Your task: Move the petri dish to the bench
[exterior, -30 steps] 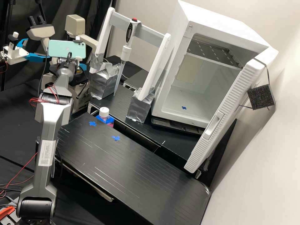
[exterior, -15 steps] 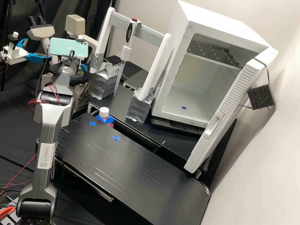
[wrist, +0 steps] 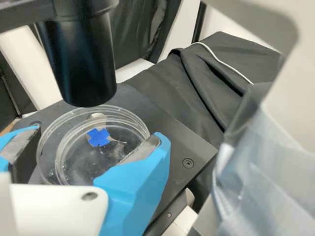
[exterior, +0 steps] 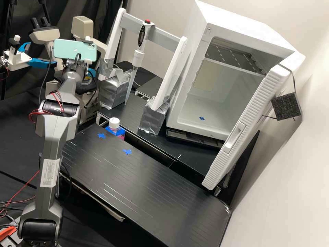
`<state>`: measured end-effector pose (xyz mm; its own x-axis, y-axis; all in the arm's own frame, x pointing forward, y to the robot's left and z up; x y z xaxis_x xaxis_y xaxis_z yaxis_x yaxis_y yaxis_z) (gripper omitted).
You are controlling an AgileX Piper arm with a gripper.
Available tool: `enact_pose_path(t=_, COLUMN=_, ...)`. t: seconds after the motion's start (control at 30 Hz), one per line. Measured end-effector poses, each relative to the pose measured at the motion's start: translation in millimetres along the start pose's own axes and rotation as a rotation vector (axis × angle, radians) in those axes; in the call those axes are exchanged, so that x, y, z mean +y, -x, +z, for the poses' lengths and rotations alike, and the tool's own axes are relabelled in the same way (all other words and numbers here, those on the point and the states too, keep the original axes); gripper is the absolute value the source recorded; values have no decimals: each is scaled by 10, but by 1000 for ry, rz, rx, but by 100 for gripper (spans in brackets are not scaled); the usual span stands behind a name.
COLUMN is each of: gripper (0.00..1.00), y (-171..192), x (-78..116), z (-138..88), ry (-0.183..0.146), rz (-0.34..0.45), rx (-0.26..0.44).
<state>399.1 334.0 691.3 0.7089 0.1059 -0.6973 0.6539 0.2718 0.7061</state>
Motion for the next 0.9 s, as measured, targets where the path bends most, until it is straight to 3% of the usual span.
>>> enact_pose_path(t=0.33, gripper=0, y=-106, x=-105, z=29, ry=17, rz=-23, rx=-14)
enact_pose_path(t=0.7, gripper=0, y=-86, x=-94, z=-45, ry=22, rz=-31, rx=-8)
enact_pose_path(t=0.73, gripper=100, y=-86, x=-94, z=-45, ry=22, rz=-31, rx=-8)
enact_pose_path(t=0.9, gripper=100, y=-98, x=-102, z=-55, ry=27, rz=-39, rx=-14)
